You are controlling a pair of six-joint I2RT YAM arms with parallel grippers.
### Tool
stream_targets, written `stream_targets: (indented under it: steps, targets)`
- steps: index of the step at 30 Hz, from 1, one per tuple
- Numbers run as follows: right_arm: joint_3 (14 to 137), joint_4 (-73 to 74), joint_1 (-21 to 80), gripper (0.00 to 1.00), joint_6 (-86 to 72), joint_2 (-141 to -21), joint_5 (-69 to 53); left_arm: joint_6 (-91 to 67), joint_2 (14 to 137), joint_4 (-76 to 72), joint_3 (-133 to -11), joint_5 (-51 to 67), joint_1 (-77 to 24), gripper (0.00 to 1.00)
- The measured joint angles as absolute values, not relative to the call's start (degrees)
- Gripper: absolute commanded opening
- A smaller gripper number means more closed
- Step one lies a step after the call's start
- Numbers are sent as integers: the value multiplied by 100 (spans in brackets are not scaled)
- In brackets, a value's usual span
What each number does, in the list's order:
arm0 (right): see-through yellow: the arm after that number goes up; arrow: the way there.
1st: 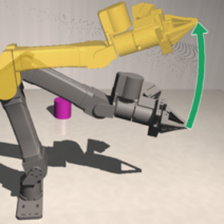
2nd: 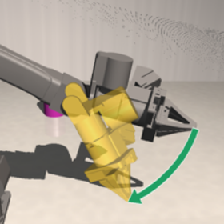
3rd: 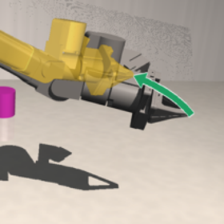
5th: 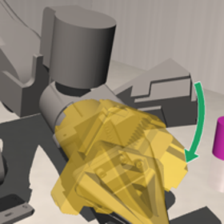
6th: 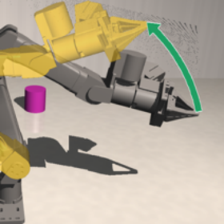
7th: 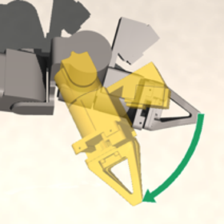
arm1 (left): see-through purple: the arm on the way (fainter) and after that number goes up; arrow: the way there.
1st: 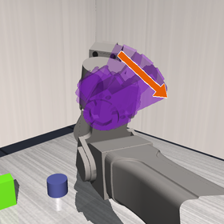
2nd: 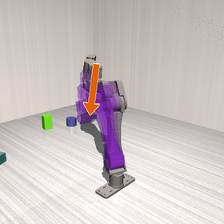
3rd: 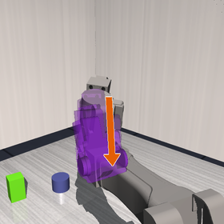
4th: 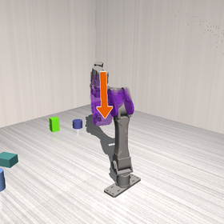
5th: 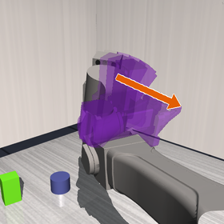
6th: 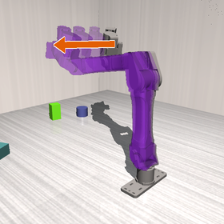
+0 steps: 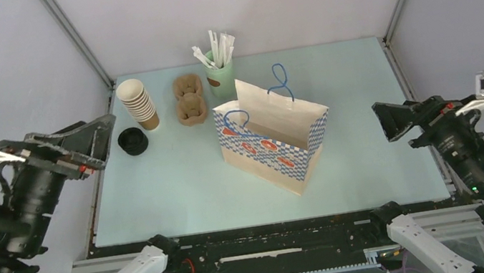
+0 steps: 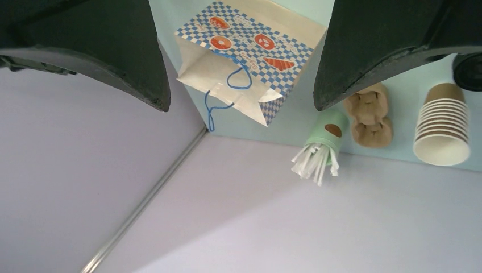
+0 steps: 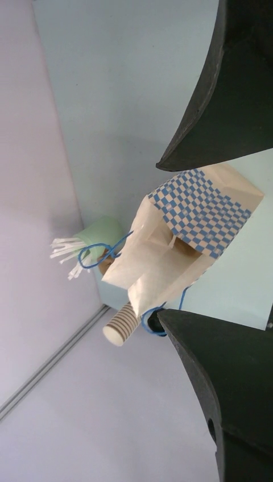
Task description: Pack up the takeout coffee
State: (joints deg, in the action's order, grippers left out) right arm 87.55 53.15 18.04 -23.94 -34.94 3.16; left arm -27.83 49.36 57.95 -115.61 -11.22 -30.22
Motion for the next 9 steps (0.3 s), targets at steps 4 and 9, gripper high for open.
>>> stream_targets:
  steps: [4, 9]
  targets:
    - [9214, 5457, 1804, 100, -2519, -3542, 438, -2679, 4786, 5804, -11542, -1376, -3022, 100]
    - [9828, 5577, 1804, 100, -2571, -3824, 567, -2580, 4788, 5824, -11502, -1505, -3022, 100]
